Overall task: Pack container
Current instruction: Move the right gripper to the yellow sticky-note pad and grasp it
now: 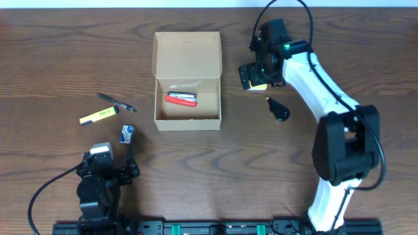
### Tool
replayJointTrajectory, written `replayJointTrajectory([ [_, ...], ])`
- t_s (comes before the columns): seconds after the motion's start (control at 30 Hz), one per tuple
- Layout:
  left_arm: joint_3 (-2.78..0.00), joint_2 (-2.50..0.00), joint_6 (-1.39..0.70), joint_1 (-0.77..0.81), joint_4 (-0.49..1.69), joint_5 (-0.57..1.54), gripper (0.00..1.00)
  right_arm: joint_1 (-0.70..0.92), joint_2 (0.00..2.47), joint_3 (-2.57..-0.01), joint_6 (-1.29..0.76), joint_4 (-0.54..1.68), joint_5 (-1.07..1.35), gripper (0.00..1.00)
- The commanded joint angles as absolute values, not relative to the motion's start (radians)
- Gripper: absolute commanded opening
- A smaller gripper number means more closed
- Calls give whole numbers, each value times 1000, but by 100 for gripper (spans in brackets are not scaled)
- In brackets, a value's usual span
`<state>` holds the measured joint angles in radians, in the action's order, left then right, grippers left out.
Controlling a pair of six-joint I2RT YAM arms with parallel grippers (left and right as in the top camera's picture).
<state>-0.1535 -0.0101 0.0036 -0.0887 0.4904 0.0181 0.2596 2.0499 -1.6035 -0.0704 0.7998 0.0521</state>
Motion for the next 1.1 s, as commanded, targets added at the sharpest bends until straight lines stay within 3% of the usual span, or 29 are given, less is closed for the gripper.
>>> replayJointTrajectory([
  [0.0, -137, -4, 4, -84, 490, 3, 95, 267, 2090, -1613, -175, 762, 23, 99],
  [0.27, -137, -4, 4, -84, 490, 4, 95, 267, 2154, -1613, -300, 634, -80, 99],
  [1.07, -137, -4, 4, -84, 490, 3, 95, 273, 2218, -1613, -286, 591, -38, 99],
])
